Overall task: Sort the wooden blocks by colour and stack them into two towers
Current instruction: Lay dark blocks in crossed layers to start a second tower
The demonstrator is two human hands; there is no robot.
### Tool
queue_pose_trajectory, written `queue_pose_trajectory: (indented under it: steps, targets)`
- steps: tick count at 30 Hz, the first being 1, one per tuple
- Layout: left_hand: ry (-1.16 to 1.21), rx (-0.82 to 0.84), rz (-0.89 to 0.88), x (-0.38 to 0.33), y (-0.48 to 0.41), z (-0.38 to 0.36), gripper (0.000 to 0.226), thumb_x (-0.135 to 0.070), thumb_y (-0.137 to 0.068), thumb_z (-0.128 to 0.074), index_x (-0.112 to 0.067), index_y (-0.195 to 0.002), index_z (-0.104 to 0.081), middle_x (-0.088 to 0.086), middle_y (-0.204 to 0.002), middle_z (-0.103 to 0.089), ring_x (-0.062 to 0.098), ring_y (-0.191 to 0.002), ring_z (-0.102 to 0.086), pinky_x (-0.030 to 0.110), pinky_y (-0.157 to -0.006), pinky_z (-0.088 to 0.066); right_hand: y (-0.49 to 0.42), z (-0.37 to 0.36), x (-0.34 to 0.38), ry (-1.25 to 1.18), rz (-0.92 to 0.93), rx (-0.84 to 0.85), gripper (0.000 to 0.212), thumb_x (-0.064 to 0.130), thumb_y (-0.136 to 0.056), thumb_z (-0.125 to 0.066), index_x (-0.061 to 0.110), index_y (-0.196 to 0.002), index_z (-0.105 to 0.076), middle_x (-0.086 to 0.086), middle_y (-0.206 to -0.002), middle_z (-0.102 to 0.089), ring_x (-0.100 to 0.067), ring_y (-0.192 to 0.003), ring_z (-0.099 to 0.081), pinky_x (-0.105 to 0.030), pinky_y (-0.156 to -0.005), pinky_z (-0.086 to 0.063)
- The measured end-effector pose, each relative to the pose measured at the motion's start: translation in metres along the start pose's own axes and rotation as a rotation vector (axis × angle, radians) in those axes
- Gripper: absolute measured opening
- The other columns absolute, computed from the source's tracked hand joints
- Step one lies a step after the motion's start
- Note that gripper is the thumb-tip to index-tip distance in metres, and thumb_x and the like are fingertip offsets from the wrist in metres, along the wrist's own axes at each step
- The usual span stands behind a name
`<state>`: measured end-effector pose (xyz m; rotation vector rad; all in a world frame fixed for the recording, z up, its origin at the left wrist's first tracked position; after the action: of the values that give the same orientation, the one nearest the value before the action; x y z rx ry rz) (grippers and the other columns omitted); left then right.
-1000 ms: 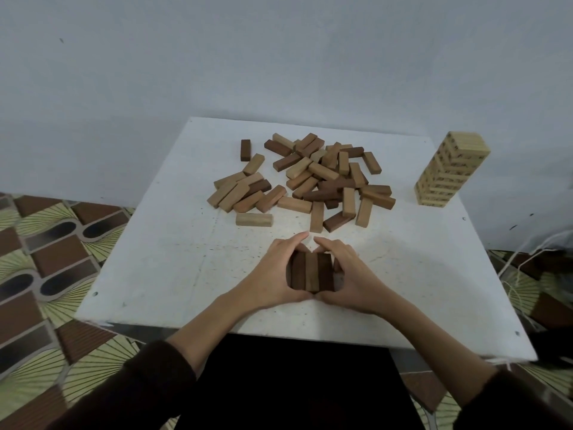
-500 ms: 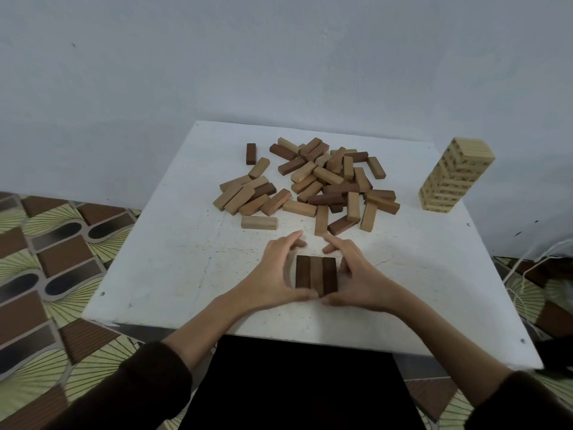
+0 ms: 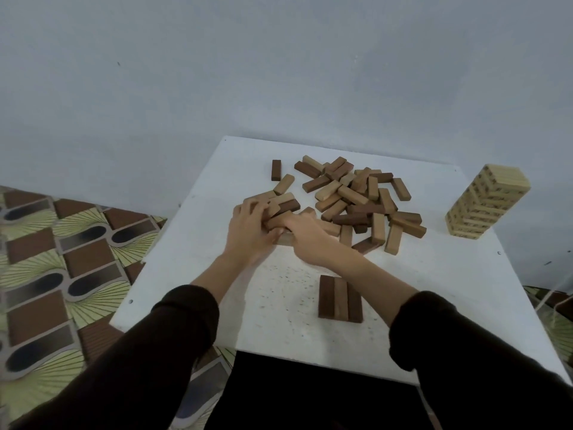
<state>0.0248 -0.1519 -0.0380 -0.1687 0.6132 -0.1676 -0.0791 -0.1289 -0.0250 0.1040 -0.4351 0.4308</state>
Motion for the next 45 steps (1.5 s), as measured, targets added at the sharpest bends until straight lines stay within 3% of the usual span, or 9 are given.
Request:
queue_pose_trajectory:
  steps: [5, 11, 15, 23, 27, 30, 34, 38, 45]
  targets:
    - [-0.029, 0.009, -0.002, -0.005, -0.012, 0.002, 0.036, -0.02, -0.075, -0.069, -0.006, -0.106, -0.058, 0.009, -0.115, -0.048, 0.032, -0.103, -0.043, 0.042, -0.078, -0.046, -0.001, -0.003, -0.006, 0.061, 0.047, -0.036, 0.038, 0.001, -0.08, -0.057, 0.012, -0.116, -0.056, -0.003, -0.112, -0.054, -0.022, -0.1, -0.045, -0.029, -0.084, -0.036]
    - [-0.053, 0.042, -0.047, -0.014, -0.015, -0.004, 0.037, -0.027, -0.076, -0.073, -0.009, -0.105, -0.059, 0.007, -0.115, -0.046, 0.027, -0.104, -0.04, 0.043, -0.08, -0.047, 0.006, 0.015, -0.03, 0.179, -0.006, -0.03, 0.018, -0.002, -0.081, -0.053, 0.008, -0.092, -0.062, -0.006, -0.098, -0.057, -0.024, -0.097, -0.046, -0.037, -0.08, -0.041]
    - [-0.086, 0.055, -0.076, -0.017, -0.014, -0.006, 0.037, -0.026, -0.074, -0.073, -0.01, -0.102, -0.056, 0.008, -0.112, -0.044, 0.026, -0.103, -0.04, 0.038, -0.078, -0.046, 0.011, 0.028, -0.049, 0.254, -0.111, -0.059, 0.018, -0.003, -0.082, -0.048, 0.008, -0.094, -0.056, -0.007, -0.103, -0.052, -0.025, -0.101, -0.044, -0.031, -0.075, -0.037]
    - [0.036, -0.014, -0.174, -0.006, 0.028, -0.004, 0.045, -0.022, -0.069, -0.074, -0.015, -0.112, -0.061, 0.011, -0.119, -0.045, 0.028, -0.103, -0.043, 0.039, -0.088, -0.043, 0.018, 0.023, -0.038, 0.021, -0.074, -0.083, 0.019, 0.004, -0.082, -0.059, 0.006, -0.101, -0.056, -0.003, -0.103, -0.045, -0.016, -0.097, -0.041, -0.024, -0.08, -0.035]
    - [0.207, 0.063, -0.178, 0.005, 0.045, -0.002, 0.048, -0.016, -0.069, -0.077, -0.01, -0.115, -0.063, 0.008, -0.125, -0.047, 0.017, -0.114, -0.037, 0.027, -0.096, -0.036, 0.023, 0.008, -0.02, -0.111, -0.034, 0.042, 0.039, 0.014, -0.081, -0.07, 0.009, -0.116, -0.054, 0.005, -0.105, -0.043, -0.004, -0.083, -0.042, -0.011, -0.069, -0.034]
    - [0.26, 0.199, -0.197, 0.003, 0.045, -0.002, 0.061, -0.031, -0.065, -0.071, -0.015, -0.122, -0.059, -0.002, -0.128, -0.047, 0.008, -0.118, -0.032, 0.013, -0.096, -0.028, 0.023, -0.002, -0.013, -0.147, -0.035, 0.098, 0.061, 0.02, -0.077, -0.076, 0.012, -0.129, -0.046, 0.005, -0.116, -0.042, -0.008, -0.092, -0.044, -0.01, -0.068, -0.033]
    - [0.241, 0.272, -0.1, 0.013, 0.039, -0.001, 0.093, -0.043, -0.056, -0.07, -0.015, -0.138, -0.037, -0.005, -0.128, -0.041, 0.008, -0.117, -0.028, 0.017, -0.095, -0.027, 0.02, -0.01, -0.008, -0.147, -0.033, 0.126, 0.087, 0.024, -0.075, -0.078, 0.013, -0.145, -0.026, -0.002, -0.142, -0.034, -0.017, -0.117, -0.042, -0.014, -0.086, -0.028]
    - [0.326, 0.312, -0.064, 0.021, 0.038, -0.003, 0.095, -0.033, -0.057, -0.075, -0.017, -0.141, -0.032, -0.003, -0.121, -0.046, 0.011, -0.116, -0.038, 0.004, -0.088, -0.028, 0.017, -0.012, -0.008, -0.174, -0.047, 0.125, 0.092, 0.024, -0.075, -0.078, 0.016, -0.147, -0.023, -0.001, -0.145, -0.034, -0.017, -0.122, -0.041, -0.02, -0.091, -0.029]
    - [0.329, 0.314, -0.103, 0.022, 0.038, -0.001, 0.092, -0.024, -0.063, -0.083, -0.019, -0.141, -0.033, -0.01, -0.119, -0.05, 0.01, -0.114, -0.04, 0.002, -0.088, -0.027, 0.016, -0.012, -0.01, -0.217, -0.047, 0.109, 0.088, 0.019, -0.073, -0.078, 0.014, -0.144, -0.027, 0.0, -0.131, -0.044, -0.005, -0.097, -0.037, -0.017, -0.079, -0.03]
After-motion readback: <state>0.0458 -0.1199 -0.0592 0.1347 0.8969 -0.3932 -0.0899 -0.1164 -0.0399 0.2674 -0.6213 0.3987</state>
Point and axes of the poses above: each hand's wrist, its own y-axis away from the middle knuckle, its own z-axis out of the back of the hand, x = y × z, the point moved 8 cm from there along -y, towards the middle knuckle
